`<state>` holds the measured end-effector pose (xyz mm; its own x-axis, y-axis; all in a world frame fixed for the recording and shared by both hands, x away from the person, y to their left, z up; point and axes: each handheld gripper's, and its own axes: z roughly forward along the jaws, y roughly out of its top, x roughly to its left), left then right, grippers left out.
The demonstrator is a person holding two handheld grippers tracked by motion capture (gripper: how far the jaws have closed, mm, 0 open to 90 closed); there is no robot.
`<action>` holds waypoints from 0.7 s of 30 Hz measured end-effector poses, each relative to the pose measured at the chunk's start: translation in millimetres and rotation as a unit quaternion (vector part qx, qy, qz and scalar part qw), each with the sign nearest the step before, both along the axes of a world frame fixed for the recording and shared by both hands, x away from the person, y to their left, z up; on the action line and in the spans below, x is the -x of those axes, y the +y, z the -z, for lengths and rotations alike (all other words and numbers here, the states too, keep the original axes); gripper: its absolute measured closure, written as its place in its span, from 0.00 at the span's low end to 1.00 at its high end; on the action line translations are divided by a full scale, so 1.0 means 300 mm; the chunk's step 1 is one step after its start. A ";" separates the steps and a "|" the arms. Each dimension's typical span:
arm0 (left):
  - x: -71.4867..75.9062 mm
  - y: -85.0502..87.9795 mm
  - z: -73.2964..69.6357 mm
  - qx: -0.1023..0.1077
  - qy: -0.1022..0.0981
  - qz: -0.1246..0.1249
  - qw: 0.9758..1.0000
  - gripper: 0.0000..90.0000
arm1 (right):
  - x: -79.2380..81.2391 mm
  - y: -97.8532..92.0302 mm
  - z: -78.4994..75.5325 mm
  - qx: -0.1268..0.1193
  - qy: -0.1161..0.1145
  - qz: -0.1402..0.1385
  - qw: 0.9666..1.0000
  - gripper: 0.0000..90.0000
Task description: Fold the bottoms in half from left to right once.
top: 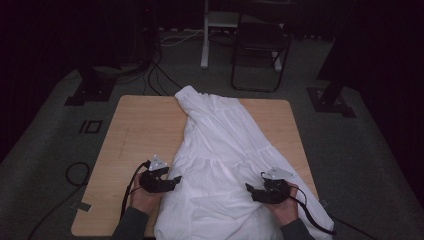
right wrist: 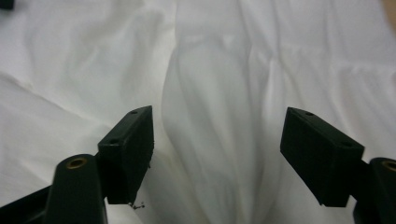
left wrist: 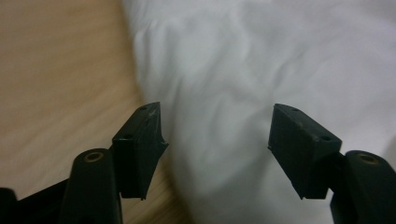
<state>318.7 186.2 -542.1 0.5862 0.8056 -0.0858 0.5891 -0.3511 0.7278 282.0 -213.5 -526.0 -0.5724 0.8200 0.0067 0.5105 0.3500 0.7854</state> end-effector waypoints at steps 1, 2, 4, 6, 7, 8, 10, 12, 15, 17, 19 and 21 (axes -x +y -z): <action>0.000 0.000 0.000 0.000 0.000 0.000 1.000 0.38 | 0.000 0.000 0.000 0.000 0.000 0.000 1.000 0.28; -0.009 0.006 0.026 -0.004 0.013 -0.007 1.000 0.38 | -0.006 0.009 0.015 0.009 0.009 0.000 1.000 0.28; -0.018 0.002 0.044 -0.008 0.020 -0.009 1.000 0.37 | -0.014 0.015 0.043 0.031 0.022 0.004 0.999 0.37; -0.021 -0.009 0.049 -0.009 0.016 -0.010 1.000 0.37 | -0.015 0.009 0.050 0.033 0.032 -0.005 0.999 0.53; -0.021 -0.009 0.049 -0.009 0.016 -0.010 1.000 0.37 | -0.015 0.009 0.050 0.033 0.032 -0.005 0.999 0.53; -0.021 -0.017 0.050 -0.014 0.013 -0.010 1.000 0.37 | -0.014 0.006 0.053 0.032 0.036 -0.016 0.999 0.61; -0.019 -0.022 0.051 -0.017 0.010 -0.012 1.000 0.37 | -0.004 0.001 0.052 0.042 0.032 -0.022 0.998 0.81; -0.016 -0.027 0.051 -0.018 0.009 -0.014 1.000 0.39 | 0.002 -0.003 0.044 0.041 0.025 -0.019 0.999 0.91; -0.007 -0.042 0.051 -0.011 0.010 0.005 1.000 0.50 | 0.008 -0.019 0.023 0.027 0.015 -0.013 0.999 0.94; -0.004 -0.053 0.050 -0.010 0.013 0.019 1.000 0.64 | 0.011 -0.027 0.015 0.020 0.013 -0.012 1.000 0.94; -0.002 -0.059 0.049 -0.012 0.014 0.025 1.000 0.82 | 0.012 -0.029 0.011 0.018 0.011 -0.012 1.000 0.94; 0.007 -0.071 0.040 -0.016 0.010 0.042 0.999 0.94 | 0.015 -0.035 0.004 0.014 0.009 -0.011 1.000 0.94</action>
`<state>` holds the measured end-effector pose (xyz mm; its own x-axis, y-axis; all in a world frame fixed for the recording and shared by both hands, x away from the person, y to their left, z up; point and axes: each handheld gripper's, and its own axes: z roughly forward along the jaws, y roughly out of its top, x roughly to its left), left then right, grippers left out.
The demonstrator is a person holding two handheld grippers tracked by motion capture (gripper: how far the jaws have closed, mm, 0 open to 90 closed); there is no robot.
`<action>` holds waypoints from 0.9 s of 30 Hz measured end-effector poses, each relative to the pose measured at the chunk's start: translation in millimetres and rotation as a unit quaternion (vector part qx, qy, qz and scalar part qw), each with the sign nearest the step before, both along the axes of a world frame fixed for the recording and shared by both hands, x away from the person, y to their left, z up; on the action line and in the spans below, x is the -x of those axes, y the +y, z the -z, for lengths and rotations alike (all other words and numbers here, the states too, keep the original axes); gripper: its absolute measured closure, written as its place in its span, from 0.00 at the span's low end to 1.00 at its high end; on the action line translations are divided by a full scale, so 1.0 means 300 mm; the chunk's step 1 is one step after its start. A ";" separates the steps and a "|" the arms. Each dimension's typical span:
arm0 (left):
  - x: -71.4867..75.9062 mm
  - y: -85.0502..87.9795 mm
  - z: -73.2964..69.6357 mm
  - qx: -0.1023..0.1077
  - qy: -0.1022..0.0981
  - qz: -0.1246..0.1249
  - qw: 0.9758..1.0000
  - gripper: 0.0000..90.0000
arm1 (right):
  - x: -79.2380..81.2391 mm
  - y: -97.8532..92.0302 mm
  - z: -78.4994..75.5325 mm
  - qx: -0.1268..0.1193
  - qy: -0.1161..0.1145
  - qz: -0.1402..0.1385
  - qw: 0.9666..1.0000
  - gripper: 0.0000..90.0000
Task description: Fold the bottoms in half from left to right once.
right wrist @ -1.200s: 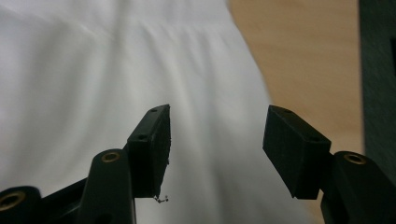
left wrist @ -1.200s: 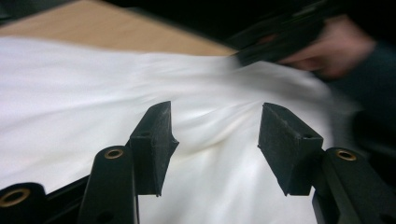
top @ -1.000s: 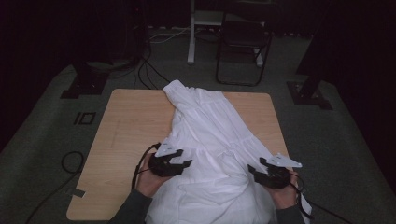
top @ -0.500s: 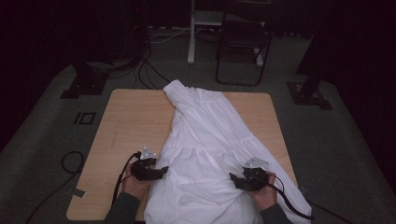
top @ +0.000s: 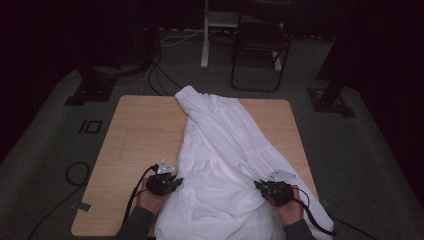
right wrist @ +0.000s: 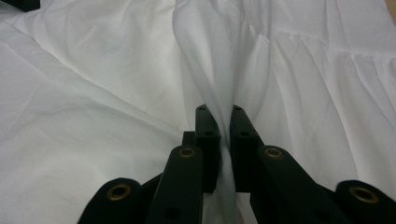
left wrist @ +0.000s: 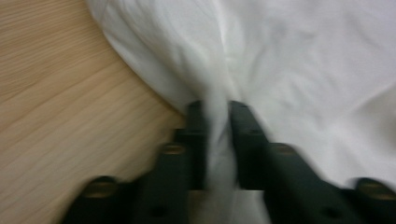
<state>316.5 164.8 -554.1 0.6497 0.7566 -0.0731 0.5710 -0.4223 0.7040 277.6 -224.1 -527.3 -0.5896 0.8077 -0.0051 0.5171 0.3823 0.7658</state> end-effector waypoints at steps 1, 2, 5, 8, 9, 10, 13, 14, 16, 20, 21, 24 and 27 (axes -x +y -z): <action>0.006 -0.002 -0.011 0.003 -0.003 0.003 1.000 0.95 | 0.001 -0.002 -0.002 -0.002 0.000 0.000 1.000 0.94; 0.013 0.000 -0.026 0.010 -0.011 0.008 1.000 0.96 | 0.002 -0.005 -0.005 -0.003 -0.002 -0.001 1.000 0.94; 0.042 0.012 -0.105 0.048 -0.038 0.018 0.998 0.96 | 0.005 -0.012 -0.014 -0.009 -0.005 -0.001 1.000 0.94; 0.074 0.023 -0.191 0.082 -0.067 0.036 0.994 0.97 | 0.013 -0.047 -0.053 -0.026 -0.024 0.007 0.999 0.95; 0.086 0.029 -0.229 0.096 -0.078 0.046 0.991 0.97 | 0.018 -0.067 -0.073 -0.038 -0.034 0.012 0.999 0.95; 0.092 0.034 -0.252 0.115 -0.081 0.052 0.989 0.97 | 0.027 -0.099 -0.103 -0.051 -0.050 0.025 0.997 0.96; 0.117 0.007 -0.282 0.078 -0.110 0.043 0.990 0.97 | 0.052 -0.195 -0.168 -0.092 -0.085 0.062 0.990 0.96; 0.122 -0.015 -0.279 0.051 -0.115 0.038 0.991 0.96 | 0.060 -0.234 -0.185 -0.101 -0.095 0.081 0.987 0.96; 0.113 -0.067 -0.245 0.028 -0.102 0.047 0.993 0.96 | 0.061 -0.305 -0.188 -0.103 -0.092 0.109 0.984 0.96; 0.060 -0.169 -0.130 -0.044 -0.072 0.047 0.995 0.92 | -0.007 -0.382 -0.015 -0.040 -0.006 0.144 0.989 0.94; 0.048 -0.182 -0.106 -0.053 -0.065 0.046 0.995 0.92 | -0.007 -0.382 -0.015 -0.040 -0.006 0.144 0.989 0.94; 0.011 -0.209 -0.028 -0.084 -0.039 0.041 0.995 0.92 | -0.045 -0.387 0.090 -0.012 0.049 0.141 0.989 0.93; -0.014 -0.199 -0.011 -0.081 -0.041 0.040 0.995 0.93 | -0.066 -0.387 0.117 -0.016 0.063 0.140 0.988 0.93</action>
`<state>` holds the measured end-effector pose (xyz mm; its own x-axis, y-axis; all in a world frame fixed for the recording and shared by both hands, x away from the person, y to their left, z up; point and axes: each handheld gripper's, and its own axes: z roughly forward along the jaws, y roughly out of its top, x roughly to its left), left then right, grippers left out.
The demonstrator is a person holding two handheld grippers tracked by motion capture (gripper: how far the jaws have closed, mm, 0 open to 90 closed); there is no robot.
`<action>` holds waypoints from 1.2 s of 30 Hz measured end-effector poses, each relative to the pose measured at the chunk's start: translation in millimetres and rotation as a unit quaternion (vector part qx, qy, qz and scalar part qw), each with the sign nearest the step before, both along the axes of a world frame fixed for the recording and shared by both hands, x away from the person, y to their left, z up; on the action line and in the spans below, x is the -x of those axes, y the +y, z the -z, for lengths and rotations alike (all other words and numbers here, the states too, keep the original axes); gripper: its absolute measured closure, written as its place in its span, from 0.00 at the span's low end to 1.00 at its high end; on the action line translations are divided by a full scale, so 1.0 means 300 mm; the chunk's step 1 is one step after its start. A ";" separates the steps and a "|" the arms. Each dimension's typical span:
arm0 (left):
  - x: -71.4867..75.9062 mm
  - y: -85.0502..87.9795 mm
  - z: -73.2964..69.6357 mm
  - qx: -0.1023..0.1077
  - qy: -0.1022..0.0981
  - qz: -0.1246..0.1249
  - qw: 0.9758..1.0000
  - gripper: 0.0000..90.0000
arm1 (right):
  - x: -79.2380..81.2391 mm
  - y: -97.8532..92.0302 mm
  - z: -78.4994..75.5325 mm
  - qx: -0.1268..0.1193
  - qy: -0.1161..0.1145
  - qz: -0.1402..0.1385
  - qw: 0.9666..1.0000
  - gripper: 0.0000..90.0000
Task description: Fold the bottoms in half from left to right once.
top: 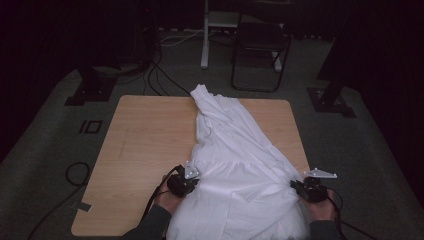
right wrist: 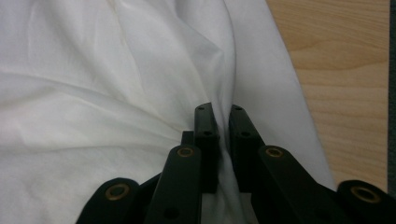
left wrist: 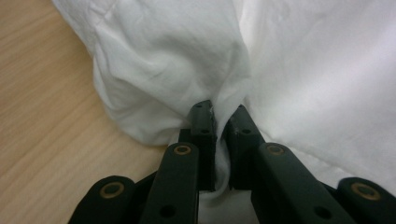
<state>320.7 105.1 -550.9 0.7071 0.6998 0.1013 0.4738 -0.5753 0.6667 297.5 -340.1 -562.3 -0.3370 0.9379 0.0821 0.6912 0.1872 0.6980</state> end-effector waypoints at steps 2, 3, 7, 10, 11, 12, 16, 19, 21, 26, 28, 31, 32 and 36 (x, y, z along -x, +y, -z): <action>-0.034 0.014 -0.005 -0.011 -0.007 -0.015 1.000 0.94 | -0.009 0.010 0.000 0.004 -0.001 0.000 1.000 0.93; -0.047 0.021 -0.004 -0.011 -0.007 -0.019 1.000 0.95 | -0.019 0.024 0.001 0.001 -0.002 -0.003 1.000 0.93; -0.113 0.049 -0.010 -0.016 -0.010 -0.044 0.999 0.96 | -0.050 0.056 -0.001 0.007 -0.004 -0.015 1.000 0.92; -0.237 0.084 -0.023 -0.037 -0.014 -0.081 0.996 0.96 | -0.143 0.111 -0.007 0.013 -0.005 -0.038 0.999 0.91; -0.269 0.089 -0.026 -0.044 -0.015 -0.091 0.995 0.96 | -0.173 0.125 -0.008 0.011 -0.004 -0.039 0.999 0.91; -0.302 0.094 -0.028 -0.048 -0.017 -0.101 0.994 0.96 | -0.204 0.137 -0.009 0.007 -0.003 -0.041 0.999 0.91; -0.420 0.107 -0.035 -0.049 -0.015 -0.131 0.990 0.96 | -0.321 0.182 -0.019 0.016 -0.001 -0.040 0.999 0.90; -0.462 0.110 -0.034 -0.038 -0.014 -0.148 0.988 0.95 | -0.368 0.195 -0.022 0.023 -0.003 -0.033 0.999 0.89; -0.494 0.110 -0.037 -0.027 -0.010 -0.165 0.986 0.91 | -0.415 0.207 -0.025 0.025 -0.002 -0.018 1.000 0.88; -0.448 0.133 -0.086 0.009 -0.027 -0.153 0.988 0.68 | -0.431 0.227 -0.049 0.075 0.001 -0.004 0.997 0.63; -0.404 0.152 -0.121 0.023 -0.040 -0.145 0.988 0.61 | -0.395 0.247 -0.110 0.055 -0.039 -0.014 0.998 0.51; -0.359 0.172 -0.152 0.034 -0.044 -0.140 0.989 0.58 | -0.368 0.282 -0.153 0.045 -0.065 -0.034 0.996 0.48; -0.309 0.189 -0.174 0.048 -0.048 -0.133 0.989 0.58 | -0.356 0.307 -0.172 0.042 -0.075 -0.047 0.995 0.48; -0.209 0.224 -0.189 0.055 -0.046 -0.118 0.990 0.55 | -0.334 0.448 -0.194 0.011 -0.073 -0.132 0.989 0.39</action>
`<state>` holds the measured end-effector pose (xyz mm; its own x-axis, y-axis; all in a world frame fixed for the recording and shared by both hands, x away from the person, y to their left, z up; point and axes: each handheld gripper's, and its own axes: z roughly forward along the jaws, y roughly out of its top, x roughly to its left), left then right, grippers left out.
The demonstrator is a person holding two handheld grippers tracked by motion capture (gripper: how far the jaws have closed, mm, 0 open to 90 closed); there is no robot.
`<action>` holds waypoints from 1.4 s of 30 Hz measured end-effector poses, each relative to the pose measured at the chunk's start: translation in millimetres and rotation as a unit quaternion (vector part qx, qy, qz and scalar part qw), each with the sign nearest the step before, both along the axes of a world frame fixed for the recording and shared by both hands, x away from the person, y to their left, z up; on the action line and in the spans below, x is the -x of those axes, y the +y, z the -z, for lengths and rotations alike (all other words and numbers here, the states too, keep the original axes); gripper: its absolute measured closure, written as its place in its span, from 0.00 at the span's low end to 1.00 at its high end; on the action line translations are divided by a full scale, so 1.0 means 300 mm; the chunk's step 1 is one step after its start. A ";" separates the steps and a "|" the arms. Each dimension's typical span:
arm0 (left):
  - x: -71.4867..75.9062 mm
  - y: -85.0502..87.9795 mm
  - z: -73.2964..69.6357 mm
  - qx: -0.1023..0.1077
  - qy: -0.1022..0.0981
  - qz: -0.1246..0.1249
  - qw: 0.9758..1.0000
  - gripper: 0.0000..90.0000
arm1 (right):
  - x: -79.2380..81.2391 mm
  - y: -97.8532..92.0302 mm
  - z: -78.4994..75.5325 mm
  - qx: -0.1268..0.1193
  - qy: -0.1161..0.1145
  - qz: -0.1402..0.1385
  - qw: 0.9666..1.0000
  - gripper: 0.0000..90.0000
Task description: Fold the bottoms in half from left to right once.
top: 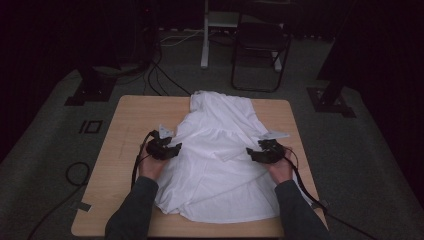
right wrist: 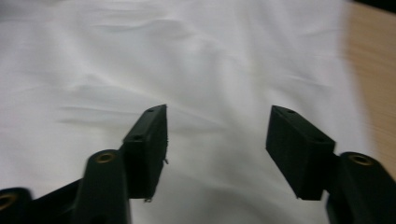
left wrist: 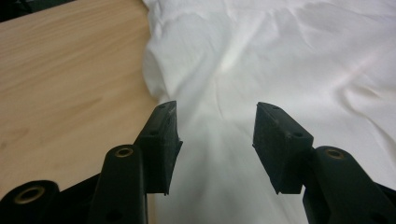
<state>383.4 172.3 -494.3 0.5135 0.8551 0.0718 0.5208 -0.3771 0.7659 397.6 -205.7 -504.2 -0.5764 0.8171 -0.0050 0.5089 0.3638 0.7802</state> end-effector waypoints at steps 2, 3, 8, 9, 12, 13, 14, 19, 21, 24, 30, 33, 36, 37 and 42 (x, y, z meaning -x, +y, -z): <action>0.048 0.021 0.006 0.004 -0.001 0.004 1.000 0.54 | -0.002 0.054 0.016 -0.013 0.010 -0.019 1.000 0.36; 0.071 0.033 0.012 0.004 0.002 0.005 1.000 0.54 | -0.004 0.079 0.023 -0.019 0.014 -0.027 0.999 0.33; 0.171 0.083 0.075 0.002 0.023 -0.003 1.000 0.52 | -0.021 0.195 0.057 -0.020 0.028 -0.058 0.998 0.23; 0.188 0.094 0.090 0.007 0.028 -0.005 1.000 0.52 | -0.028 0.213 0.069 -0.012 0.032 -0.059 0.998 0.24; 0.235 0.114 0.136 0.010 0.049 -0.006 0.999 0.52 | -0.052 0.239 0.113 0.015 0.052 -0.060 0.997 0.48; 0.235 0.114 0.136 0.010 0.049 -0.006 0.999 0.52 | -0.052 0.239 0.113 0.015 0.052 -0.060 0.997 0.48; 0.260 0.121 0.159 0.009 0.065 -0.005 0.998 0.52 | -0.056 0.235 0.124 0.024 0.058 -0.065 0.996 0.68; 0.319 0.127 0.204 0.013 0.078 0.005 0.997 0.51 | 0.015 0.108 0.097 -0.011 0.042 -0.059 0.997 0.97; 0.329 0.124 0.204 0.008 0.075 0.011 0.997 0.59 | 0.068 0.040 0.070 -0.020 0.031 -0.063 0.997 0.97; 0.339 0.116 0.200 0.011 0.083 0.033 0.996 0.92 | 0.178 -0.082 0.032 -0.027 0.011 -0.069 0.997 0.97; 0.398 0.132 0.138 0.054 0.059 0.048 0.996 0.99 | 0.384 -0.329 0.027 -0.041 -0.017 -0.050 0.998 0.97; 0.449 0.143 0.106 0.051 0.044 0.048 0.997 0.99 | 0.490 -0.449 0.038 -0.048 -0.025 -0.023 0.998 0.97; 0.477 0.142 0.111 0.029 0.046 0.044 0.998 0.99 | 0.572 -0.536 0.058 -0.043 -0.025 0.008 0.999 0.98; 0.481 0.140 0.119 0.022 0.051 0.044 0.998 0.99 | 0.592 -0.562 0.072 -0.040 -0.022 0.019 0.999 0.98; 0.483 0.143 0.160 0.013 0.066 0.034 0.997 0.98 | 0.657 -0.660 0.173 -0.040 0.022 0.069 0.997 0.98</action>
